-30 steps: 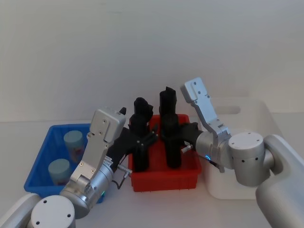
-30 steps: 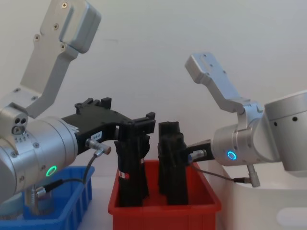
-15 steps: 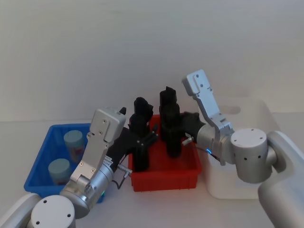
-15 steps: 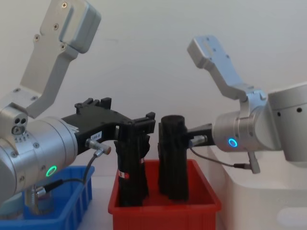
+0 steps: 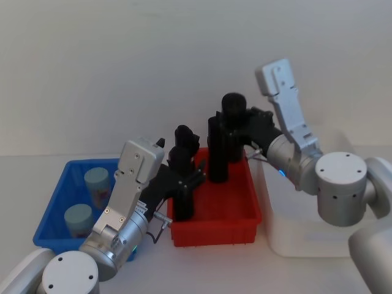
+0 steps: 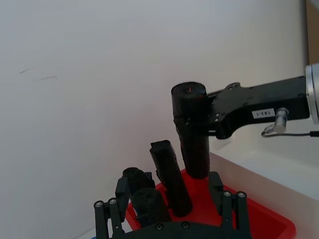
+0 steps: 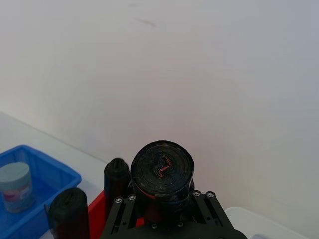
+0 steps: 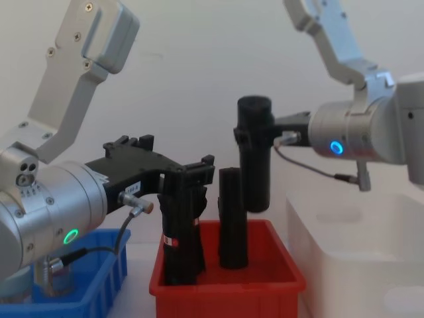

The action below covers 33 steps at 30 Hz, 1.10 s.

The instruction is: Pick the cotton swabs from the blue box and place them into the white box.

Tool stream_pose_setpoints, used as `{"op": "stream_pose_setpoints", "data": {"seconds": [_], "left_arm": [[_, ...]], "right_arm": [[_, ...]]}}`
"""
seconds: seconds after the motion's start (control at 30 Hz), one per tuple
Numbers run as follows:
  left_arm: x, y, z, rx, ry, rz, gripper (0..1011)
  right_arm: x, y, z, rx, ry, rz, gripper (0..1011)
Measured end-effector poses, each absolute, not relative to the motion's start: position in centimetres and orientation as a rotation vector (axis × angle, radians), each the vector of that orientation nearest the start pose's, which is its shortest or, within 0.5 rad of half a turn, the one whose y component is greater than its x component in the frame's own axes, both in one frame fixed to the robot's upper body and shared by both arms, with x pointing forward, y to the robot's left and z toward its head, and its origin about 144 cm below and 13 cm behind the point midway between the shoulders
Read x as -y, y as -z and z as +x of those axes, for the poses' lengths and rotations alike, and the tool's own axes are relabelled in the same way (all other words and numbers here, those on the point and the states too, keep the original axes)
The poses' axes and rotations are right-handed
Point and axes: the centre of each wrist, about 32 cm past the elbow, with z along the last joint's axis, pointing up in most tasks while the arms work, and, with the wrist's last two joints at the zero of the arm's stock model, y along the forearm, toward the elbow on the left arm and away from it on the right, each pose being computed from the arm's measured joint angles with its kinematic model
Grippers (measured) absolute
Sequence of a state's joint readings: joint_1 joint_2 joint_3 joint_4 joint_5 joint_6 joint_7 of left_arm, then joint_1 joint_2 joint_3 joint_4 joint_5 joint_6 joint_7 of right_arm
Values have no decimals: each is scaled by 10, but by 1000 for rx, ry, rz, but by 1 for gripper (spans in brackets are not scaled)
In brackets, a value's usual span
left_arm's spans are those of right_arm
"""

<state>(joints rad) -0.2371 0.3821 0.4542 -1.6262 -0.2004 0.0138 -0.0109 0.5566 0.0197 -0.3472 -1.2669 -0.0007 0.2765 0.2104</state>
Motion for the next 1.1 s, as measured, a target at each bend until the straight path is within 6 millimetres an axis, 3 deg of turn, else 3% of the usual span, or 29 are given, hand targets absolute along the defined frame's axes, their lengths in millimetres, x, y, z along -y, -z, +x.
{"op": "stream_pose_setpoints", "data": {"seconds": [0.53,1.1], "left_arm": [[-198,-1204,492,268,-1124,61,1004],[-198,-1204,492,268,-1124,61,1004]], "right_arm": [[157,-1286,570,192,1261,34,442],[179,-1280,563,137,1473,31,442]]}}
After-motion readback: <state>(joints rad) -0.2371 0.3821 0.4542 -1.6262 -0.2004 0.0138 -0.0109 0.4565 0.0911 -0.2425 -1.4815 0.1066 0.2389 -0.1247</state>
